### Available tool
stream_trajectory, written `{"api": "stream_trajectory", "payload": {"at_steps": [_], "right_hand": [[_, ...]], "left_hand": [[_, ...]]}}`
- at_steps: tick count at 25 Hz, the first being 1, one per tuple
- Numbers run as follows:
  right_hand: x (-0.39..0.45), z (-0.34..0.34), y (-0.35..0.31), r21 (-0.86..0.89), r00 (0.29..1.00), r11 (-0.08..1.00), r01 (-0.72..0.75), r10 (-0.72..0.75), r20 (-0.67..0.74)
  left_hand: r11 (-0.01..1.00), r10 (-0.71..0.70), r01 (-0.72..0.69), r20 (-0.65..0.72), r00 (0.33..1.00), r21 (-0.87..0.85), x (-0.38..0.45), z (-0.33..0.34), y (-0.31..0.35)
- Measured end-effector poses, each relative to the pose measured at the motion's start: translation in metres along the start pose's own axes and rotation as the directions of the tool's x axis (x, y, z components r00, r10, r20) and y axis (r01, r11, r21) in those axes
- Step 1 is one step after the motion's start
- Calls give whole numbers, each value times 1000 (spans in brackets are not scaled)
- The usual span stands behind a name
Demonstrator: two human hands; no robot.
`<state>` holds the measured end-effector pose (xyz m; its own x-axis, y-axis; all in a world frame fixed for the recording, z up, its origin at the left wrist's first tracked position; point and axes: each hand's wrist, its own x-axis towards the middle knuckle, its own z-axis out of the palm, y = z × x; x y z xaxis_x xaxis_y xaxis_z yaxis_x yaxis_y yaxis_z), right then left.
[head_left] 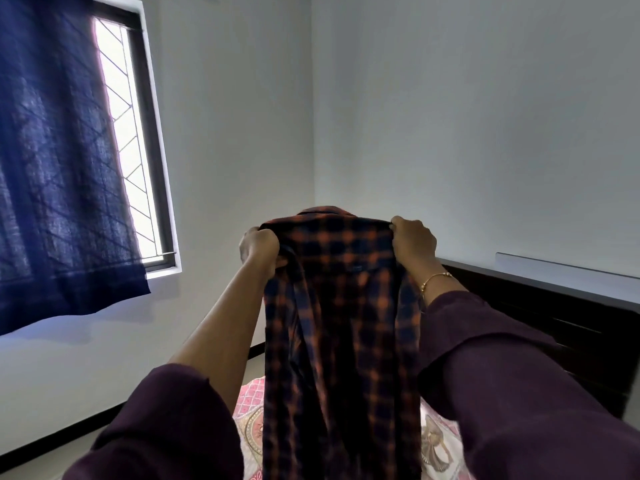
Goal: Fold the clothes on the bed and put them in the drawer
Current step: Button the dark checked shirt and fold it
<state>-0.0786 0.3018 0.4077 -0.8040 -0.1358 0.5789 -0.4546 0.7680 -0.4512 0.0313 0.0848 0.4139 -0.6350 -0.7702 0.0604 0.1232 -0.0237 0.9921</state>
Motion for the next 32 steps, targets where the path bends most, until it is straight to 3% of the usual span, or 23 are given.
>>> {"api": "stream_trajectory", "payload": {"at_steps": [2, 4, 6, 7, 8, 10, 11, 12, 15, 18, 22, 24, 28, 32], "right_hand": [[3, -7, 0, -49, 996, 995, 83, -82, 29], [6, -11, -3, -21, 999, 999, 25, -24, 33], [6, -10, -9, 53, 992, 993, -103, 98, 82], [8, -10, -13, 178, 971, 958, -224, 204, 124], [9, -10, -16, 346, 930, 867, -360, 303, 208], [7, -13, -25, 716, 839, 456, -529, 409, 359], [7, -12, -25, 786, 829, 329, -523, 410, 380], [6, -12, -25, 808, 838, 296, -510, 385, 388], [-1, -14, -26, 777, 889, 432, -458, 206, 409], [-2, -11, -22, 714, 894, 589, -378, 32, 447], [4, -4, -25, 614, 967, 780, -121, -46, 250], [7, 0, -24, 340, 984, 937, 77, -126, 124], [3, 3, -22, 79, 994, 991, 107, -106, -15], [-11, 12, -19, -157, 974, 971, 182, -200, -109]], "left_hand": [[996, 52, -47, -65, 997, 73, 11, -2, -4], [992, 61, -52, -80, 995, 112, 11, 1, -6], [979, 101, -84, -85, 991, 186, 4, 8, -7], [977, 116, -99, -81, 990, 191, -1, 12, -6], [982, 108, -95, -73, 991, 164, -5, 15, -4], [996, 64, -59, -72, 995, 65, -9, 18, -1], [999, 42, -41, -80, 996, 15, -9, 19, -1], [999, 25, -28, -93, 995, -28, -10, 19, -2], [997, 30, -36, -97, 995, -69, -7, 20, -3], [993, 110, -114, -83, 990, -43, -2, 22, -6], [981, 194, -194, -44, 980, 10, 10, 21, -11], [974, 215, -215, 6, 977, 67, 12, 19, -10], [929, 250, -272, 115, 961, 251, -5, 15, -6], [840, 421, -411, 50, 905, 355, -16, 2, -19]]}}
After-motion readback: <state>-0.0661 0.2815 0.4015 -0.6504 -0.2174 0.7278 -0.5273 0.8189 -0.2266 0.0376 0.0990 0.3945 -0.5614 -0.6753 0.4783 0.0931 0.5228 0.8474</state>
